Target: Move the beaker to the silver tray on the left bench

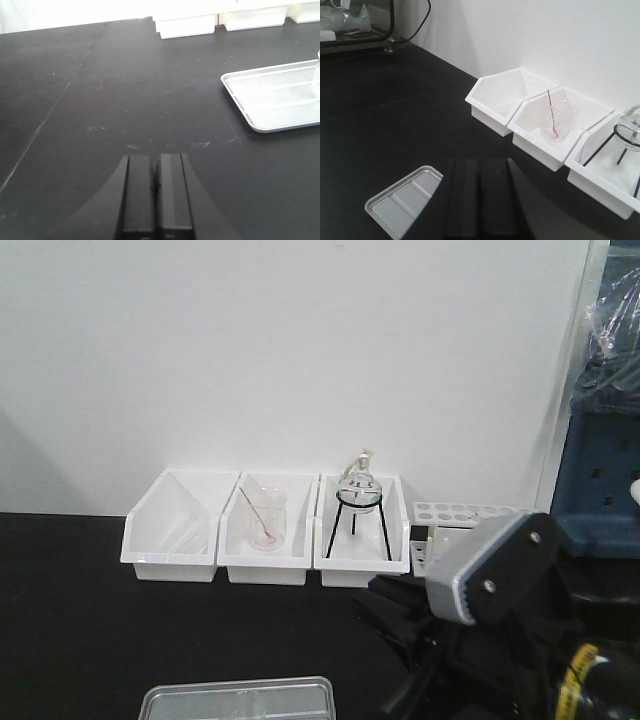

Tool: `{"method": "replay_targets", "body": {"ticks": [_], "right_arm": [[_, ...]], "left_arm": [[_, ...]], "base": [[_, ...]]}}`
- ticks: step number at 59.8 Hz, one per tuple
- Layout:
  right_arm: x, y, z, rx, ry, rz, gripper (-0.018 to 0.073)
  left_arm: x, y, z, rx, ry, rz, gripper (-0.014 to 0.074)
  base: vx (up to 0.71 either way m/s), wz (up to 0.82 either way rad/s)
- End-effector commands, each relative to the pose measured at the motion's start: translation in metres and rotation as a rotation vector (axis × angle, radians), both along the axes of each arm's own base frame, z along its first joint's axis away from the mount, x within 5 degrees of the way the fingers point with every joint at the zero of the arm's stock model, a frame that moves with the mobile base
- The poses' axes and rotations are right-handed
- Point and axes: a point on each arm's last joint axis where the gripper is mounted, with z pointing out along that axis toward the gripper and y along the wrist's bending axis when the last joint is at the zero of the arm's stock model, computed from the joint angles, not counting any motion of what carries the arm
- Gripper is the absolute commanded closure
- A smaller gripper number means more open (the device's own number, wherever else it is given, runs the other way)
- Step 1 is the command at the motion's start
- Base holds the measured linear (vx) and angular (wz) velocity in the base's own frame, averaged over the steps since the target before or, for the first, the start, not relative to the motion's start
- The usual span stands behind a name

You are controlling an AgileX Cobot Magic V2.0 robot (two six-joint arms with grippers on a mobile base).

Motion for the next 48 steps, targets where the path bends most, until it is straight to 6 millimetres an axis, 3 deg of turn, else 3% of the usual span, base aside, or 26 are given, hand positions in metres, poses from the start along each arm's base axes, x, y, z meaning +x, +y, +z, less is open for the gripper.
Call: {"method": "replay_targets", "body": {"ticks": [1,23,39,48], "right_arm": [[-0.015,-0.007,0.013,0.055,-0.063,0.030,0.0529],[-0.026,-0.015,-0.016,0.012,0.000,0.029,0.0529],[-0.030,-0.018,-0.011,0.047,-0.002,0.020,0.0529],[-0.040,-0.036,0.004,0.055,-0.071,-0.053,0.0529]], "left_arm": [[0.002,-0.001,0.001,-0.005,-0.067,-0.009,0.0595],[0.002,-0.001,0.001,-0.005,-0.067,-0.009,0.0595],[0.002,-0.001,0.001,-0.005,-0.067,-0.009,0.0595],[0.002,-0.001,0.001,-0.005,-0.067,-0.009,0.0595]], "base": [[0.00,0.00],[0.00,0.00],[0.00,0.00],[0.00,0.00]]}}
